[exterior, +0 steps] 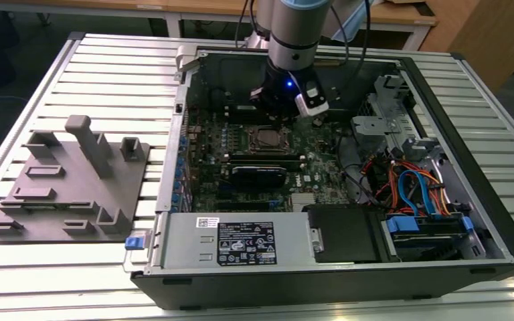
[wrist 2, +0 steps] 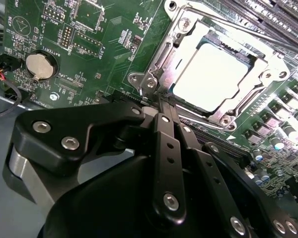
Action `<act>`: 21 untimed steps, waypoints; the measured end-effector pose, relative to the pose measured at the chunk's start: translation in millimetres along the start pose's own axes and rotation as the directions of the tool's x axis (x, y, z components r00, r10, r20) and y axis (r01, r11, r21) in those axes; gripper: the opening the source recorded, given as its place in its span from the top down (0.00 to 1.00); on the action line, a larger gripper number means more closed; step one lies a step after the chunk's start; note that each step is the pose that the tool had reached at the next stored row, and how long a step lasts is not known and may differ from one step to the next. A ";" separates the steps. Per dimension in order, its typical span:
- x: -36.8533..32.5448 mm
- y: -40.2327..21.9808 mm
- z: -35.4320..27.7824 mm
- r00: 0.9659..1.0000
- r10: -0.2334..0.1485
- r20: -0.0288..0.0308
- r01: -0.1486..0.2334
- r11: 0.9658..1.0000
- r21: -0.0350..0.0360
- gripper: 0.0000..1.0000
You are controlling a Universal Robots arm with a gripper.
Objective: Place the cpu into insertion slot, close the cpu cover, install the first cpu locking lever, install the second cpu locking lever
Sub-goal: 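Install the first cpu locking lever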
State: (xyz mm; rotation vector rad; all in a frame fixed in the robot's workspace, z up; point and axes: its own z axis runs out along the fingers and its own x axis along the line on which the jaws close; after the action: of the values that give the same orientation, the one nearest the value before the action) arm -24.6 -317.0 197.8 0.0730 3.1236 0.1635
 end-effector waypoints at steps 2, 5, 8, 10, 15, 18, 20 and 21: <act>0.0 0.0 -0.8 1.000 0.000 -0.001 0.000 1.000 0.000 0.89; 0.0 0.1 -2.3 1.000 0.000 -0.001 0.000 1.000 -0.001 0.89; 0.0 0.1 -2.4 1.000 0.000 -0.001 0.000 1.000 -0.002 0.89; 0.0 0.1 -2.3 1.000 0.000 -0.001 0.000 1.000 0.001 0.89; 0.0 -0.1 -1.0 1.000 0.000 0.000 0.000 1.000 0.010 0.89; 0.1 -0.2 -0.1 1.000 0.000 0.000 0.000 1.000 0.013 0.89; 0.1 -0.3 0.4 1.000 0.000 0.000 0.000 1.000 0.015 0.89; 0.1 -0.3 0.7 1.000 0.000 0.000 0.000 1.000 0.015 0.89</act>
State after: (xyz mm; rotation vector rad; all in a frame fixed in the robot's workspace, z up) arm -24.7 -317.3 197.0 0.0728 3.1253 0.1403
